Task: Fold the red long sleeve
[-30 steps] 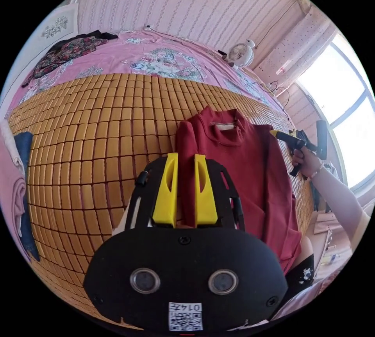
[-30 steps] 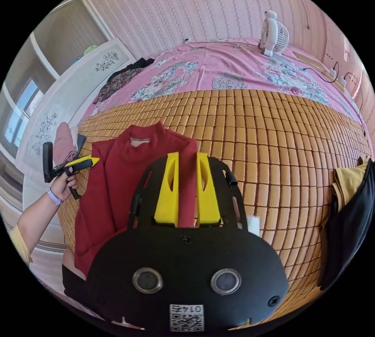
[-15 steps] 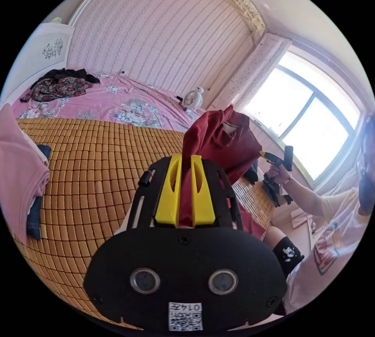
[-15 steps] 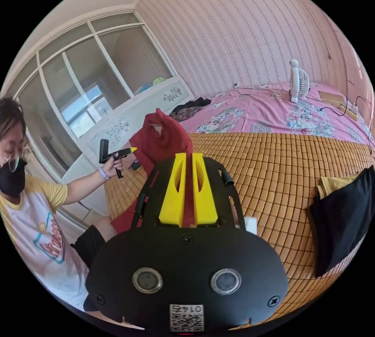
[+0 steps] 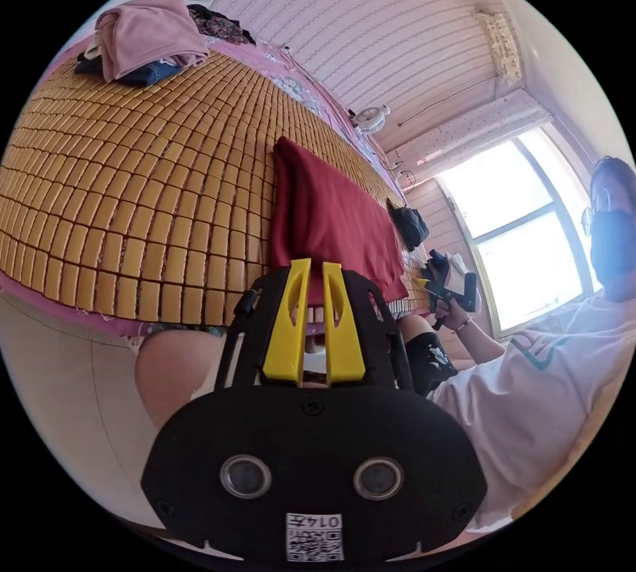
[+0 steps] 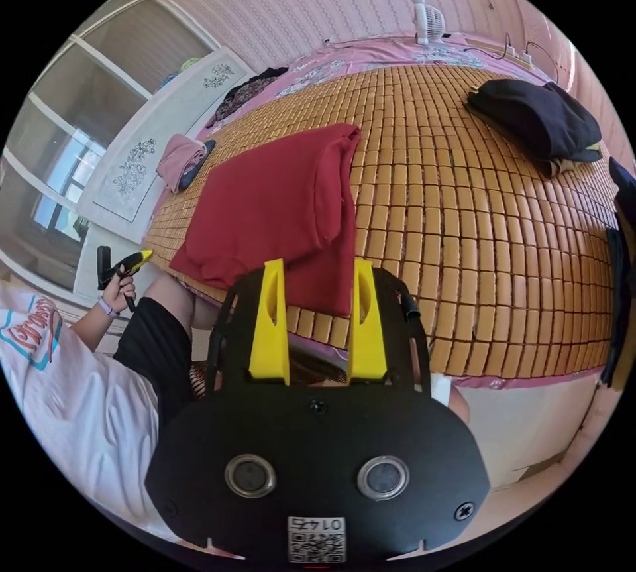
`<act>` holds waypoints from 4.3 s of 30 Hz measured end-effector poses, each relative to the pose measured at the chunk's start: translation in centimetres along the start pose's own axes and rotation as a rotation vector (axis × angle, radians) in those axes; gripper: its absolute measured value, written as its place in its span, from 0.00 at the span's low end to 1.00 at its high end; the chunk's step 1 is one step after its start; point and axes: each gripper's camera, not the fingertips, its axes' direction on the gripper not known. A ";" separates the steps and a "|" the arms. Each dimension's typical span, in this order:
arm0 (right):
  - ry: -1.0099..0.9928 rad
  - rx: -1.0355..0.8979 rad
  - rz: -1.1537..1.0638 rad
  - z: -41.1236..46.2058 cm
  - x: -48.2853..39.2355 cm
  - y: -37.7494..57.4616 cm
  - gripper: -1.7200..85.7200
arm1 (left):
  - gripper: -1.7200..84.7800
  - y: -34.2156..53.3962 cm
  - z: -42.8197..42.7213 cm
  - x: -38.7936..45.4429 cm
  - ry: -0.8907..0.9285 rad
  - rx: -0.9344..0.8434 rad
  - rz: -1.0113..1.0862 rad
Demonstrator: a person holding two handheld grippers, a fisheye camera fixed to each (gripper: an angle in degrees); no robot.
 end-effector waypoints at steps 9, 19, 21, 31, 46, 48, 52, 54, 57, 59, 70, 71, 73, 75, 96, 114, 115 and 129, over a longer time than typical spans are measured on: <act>0.007 -0.066 0.052 4.4 -1.8 -4.3 0.07 | 0.13 -4.3 11.7 2.2 -0.270 -0.276 0.064; 0.091 -0.228 -0.065 7.6 -5.0 -4.4 0.05 | 0.08 -4.7 12.6 2.1 -0.359 -0.346 0.201; 0.088 -0.174 -0.062 7.7 -5.4 -4.3 0.06 | 0.08 -4.7 12.7 1.9 -0.334 -0.357 0.184; 0.239 -0.183 -0.203 3.9 -8.2 -6.0 0.02 | 0.01 -1.3 7.3 7.1 -0.352 -0.172 0.322; 0.396 -0.656 -0.871 25.0 -27.4 -24.1 0.01 | 0.01 8.6 24.2 14.4 -0.159 -0.363 0.594; 0.391 -0.743 -0.964 24.6 -28.3 -24.8 0.01 | 0.01 8.9 24.4 14.4 -0.161 -0.379 0.598; 0.372 -0.721 -0.987 24.1 -28.9 -26.4 0.01 | 0.01 10.5 24.9 15.3 -0.224 -0.367 0.682; 0.397 -0.739 -0.980 26.3 -27.9 -26.0 0.01 | 0.01 11.2 25.0 15.3 -0.234 -0.354 0.692; 0.362 -0.710 -0.919 26.2 -26.6 -26.4 0.01 | 0.01 11.8 25.1 15.3 -0.233 -0.378 0.701; 0.296 -0.668 -0.873 24.8 -25.1 -26.6 0.01 | 0.01 12.3 25.1 15.1 -0.225 -0.368 0.706; 0.071 -0.215 -0.208 6.2 -4.8 -10.4 0.08 | 0.09 14.5 23.0 17.4 0.041 -0.162 0.757; 0.066 -0.247 -0.160 5.7 -3.0 -8.2 0.10 | 0.10 14.5 23.2 17.6 0.045 -0.156 0.770; 0.073 -0.255 -0.096 4.9 -1.0 -5.5 0.11 | 0.14 14.8 24.6 18.8 0.041 -0.180 0.852; 0.069 -0.249 -0.023 4.5 1.4 -3.2 0.12 | 0.15 14.8 25.5 19.8 0.032 -0.194 0.893; -0.455 0.109 0.140 0.7 13.1 4.1 0.11 | 0.07 15.9 33.5 23.5 -0.111 -0.402 0.962; -0.842 0.286 0.548 6.6 19.0 7.8 0.09 | 0.06 16.1 19.4 18.0 -0.015 -0.361 0.872; -0.845 0.300 0.542 6.1 19.0 7.9 0.08 | 0.06 16.0 19.3 18.1 0.004 -0.354 0.885; -0.371 0.257 0.032 -12.6 8.7 -0.3 0.05 | 0.06 12.3 18.4 17.2 0.493 -0.128 0.604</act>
